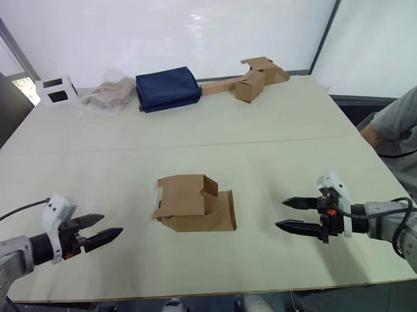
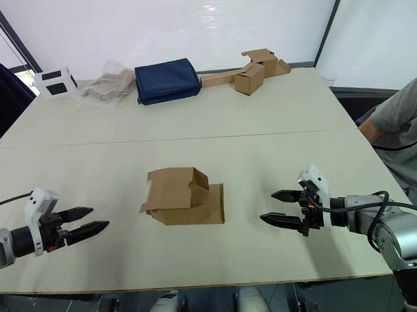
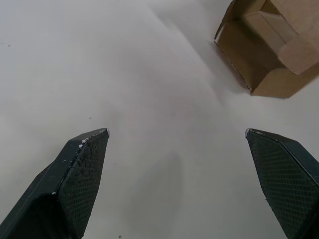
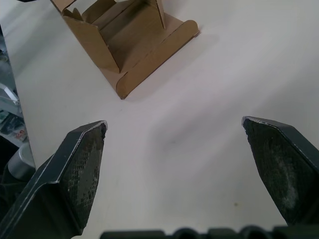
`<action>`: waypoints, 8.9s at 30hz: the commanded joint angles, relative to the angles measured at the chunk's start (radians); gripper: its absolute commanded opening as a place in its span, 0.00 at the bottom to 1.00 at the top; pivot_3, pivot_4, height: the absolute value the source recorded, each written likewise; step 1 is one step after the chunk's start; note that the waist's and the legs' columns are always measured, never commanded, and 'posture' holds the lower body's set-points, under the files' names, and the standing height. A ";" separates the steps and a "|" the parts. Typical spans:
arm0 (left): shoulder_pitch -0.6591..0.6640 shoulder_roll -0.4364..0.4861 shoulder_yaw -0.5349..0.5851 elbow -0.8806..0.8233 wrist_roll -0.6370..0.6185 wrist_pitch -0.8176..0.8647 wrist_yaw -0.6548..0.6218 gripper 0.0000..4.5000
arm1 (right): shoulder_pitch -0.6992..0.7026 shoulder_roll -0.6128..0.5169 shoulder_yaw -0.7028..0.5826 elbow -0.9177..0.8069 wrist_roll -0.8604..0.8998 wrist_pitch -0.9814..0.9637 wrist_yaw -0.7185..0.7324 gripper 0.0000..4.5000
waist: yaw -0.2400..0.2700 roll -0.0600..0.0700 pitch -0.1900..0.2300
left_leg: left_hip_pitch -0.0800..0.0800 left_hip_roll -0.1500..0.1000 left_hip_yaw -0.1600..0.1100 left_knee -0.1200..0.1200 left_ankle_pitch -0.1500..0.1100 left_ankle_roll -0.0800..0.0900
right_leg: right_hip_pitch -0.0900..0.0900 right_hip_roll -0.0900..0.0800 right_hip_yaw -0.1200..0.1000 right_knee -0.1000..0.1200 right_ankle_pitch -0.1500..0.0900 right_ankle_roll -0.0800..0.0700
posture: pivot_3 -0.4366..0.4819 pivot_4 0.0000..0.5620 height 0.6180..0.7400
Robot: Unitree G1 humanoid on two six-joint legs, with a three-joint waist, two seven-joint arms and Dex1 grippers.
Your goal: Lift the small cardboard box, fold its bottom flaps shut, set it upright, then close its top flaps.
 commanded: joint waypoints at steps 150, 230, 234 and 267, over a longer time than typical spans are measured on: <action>-1.054 -0.343 -0.279 0.275 -0.111 0.079 -0.174 0.00 | -0.645 0.714 0.109 0.002 0.097 -0.079 -0.666 0.01 | -0.027 -0.001 -0.001 | -0.014 -0.001 -0.002 0.006 0.005 -0.008 | -0.014 0.001 -0.001 0.008 0.000 0.001 | 0.48 0.27 1.00; -1.063 -0.319 -0.261 0.241 -0.125 0.032 -0.110 0.00 | -0.648 0.516 -0.046 0.325 0.153 -0.153 -0.233 0.01 | -0.026 0.000 0.000 | -0.015 -0.001 -0.001 0.015 0.002 -0.002 | -0.014 0.001 0.000 0.013 0.000 0.001 | 0.48 0.27 1.00; -1.058 -0.314 -0.258 0.242 -0.131 0.037 -0.109 0.00 | -0.615 0.537 -0.087 0.220 0.278 -0.051 -0.281 0.01 | -0.027 0.000 0.000 | -0.015 -0.001 -0.001 0.016 0.002 -0.002 | -0.014 0.001 0.000 0.014 0.000 0.001 | 0.48 0.27 1.00; -1.054 -0.293 -0.253 0.259 -0.175 0.092 -0.151 0.00 | -0.588 0.494 -0.284 0.213 0.621 0.092 -0.418 0.41 | -0.025 0.000 0.000 | -0.015 -0.001 -0.001 0.016 -0.001 0.002 | -0.014 0.001 0.000 0.015 0.000 0.001 | 0.48 0.27 1.00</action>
